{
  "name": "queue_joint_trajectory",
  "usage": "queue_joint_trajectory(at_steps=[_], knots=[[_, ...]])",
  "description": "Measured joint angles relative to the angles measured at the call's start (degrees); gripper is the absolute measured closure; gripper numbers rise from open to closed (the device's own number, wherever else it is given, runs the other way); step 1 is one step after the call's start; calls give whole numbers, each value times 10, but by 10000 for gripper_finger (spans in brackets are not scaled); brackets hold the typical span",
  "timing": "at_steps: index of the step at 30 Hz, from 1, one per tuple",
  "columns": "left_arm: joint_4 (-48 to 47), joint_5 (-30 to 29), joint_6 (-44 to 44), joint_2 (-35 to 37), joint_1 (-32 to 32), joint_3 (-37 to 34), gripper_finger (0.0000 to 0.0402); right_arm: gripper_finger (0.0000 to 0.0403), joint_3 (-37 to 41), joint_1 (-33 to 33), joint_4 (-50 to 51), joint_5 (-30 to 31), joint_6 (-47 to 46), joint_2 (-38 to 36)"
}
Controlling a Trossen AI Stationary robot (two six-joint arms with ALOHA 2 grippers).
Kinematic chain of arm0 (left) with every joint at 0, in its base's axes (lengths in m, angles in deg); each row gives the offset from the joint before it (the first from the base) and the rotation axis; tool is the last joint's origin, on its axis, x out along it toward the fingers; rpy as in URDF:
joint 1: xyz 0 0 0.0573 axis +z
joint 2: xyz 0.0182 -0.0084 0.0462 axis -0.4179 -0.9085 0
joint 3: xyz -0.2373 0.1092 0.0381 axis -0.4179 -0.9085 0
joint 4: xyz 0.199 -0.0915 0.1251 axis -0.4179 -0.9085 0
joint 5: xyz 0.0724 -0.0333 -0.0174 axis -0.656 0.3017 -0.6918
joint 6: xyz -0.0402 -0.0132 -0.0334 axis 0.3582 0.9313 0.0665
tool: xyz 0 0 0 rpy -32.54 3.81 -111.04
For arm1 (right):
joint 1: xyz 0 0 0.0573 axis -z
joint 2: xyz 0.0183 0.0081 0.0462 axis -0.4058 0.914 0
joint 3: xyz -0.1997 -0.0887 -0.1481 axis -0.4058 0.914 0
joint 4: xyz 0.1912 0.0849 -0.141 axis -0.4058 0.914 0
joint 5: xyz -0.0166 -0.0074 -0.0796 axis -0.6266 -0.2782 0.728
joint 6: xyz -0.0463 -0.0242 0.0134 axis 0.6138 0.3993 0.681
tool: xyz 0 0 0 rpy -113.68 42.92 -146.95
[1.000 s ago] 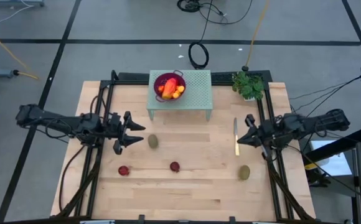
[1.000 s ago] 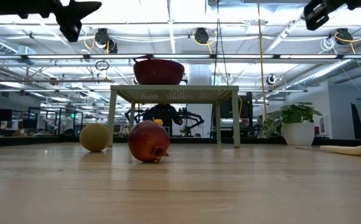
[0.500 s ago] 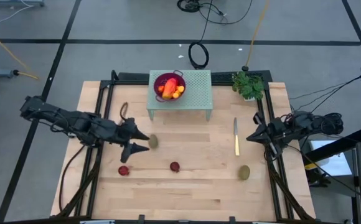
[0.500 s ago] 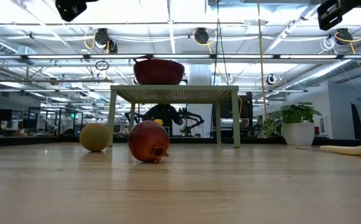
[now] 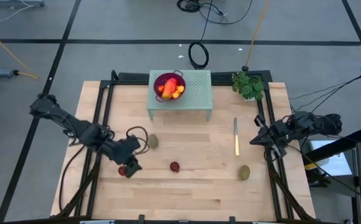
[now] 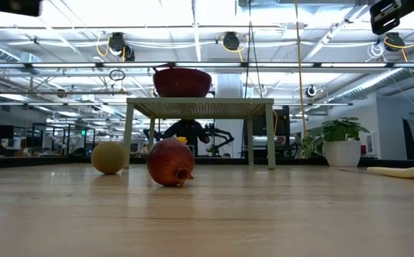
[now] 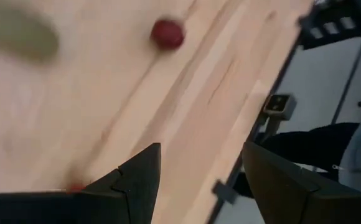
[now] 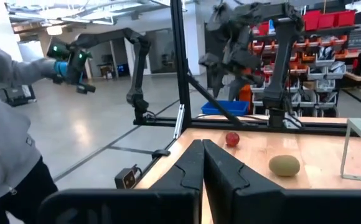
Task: Pick & Place Fruit
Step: Put the left pomegranate into the violet strainer bowl on the shelf
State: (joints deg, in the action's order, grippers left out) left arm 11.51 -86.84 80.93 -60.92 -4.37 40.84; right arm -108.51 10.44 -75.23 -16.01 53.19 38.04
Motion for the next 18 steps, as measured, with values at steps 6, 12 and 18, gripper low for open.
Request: queue_joint_trajectory(at_steps=[6, 12, 18], knots=[[-47, 7, 152, -22, -31, 0, 174, 403, 0, 0, 31, -2, -10, -24], [-48, -16, 162, -29, -48, 0, 174, 403, 0, 0, 47, 3, -10, -32], [-10, -60, 90, -28, -48, 0, 174, 403, 15, 0, 45, 4, -32, -31]])
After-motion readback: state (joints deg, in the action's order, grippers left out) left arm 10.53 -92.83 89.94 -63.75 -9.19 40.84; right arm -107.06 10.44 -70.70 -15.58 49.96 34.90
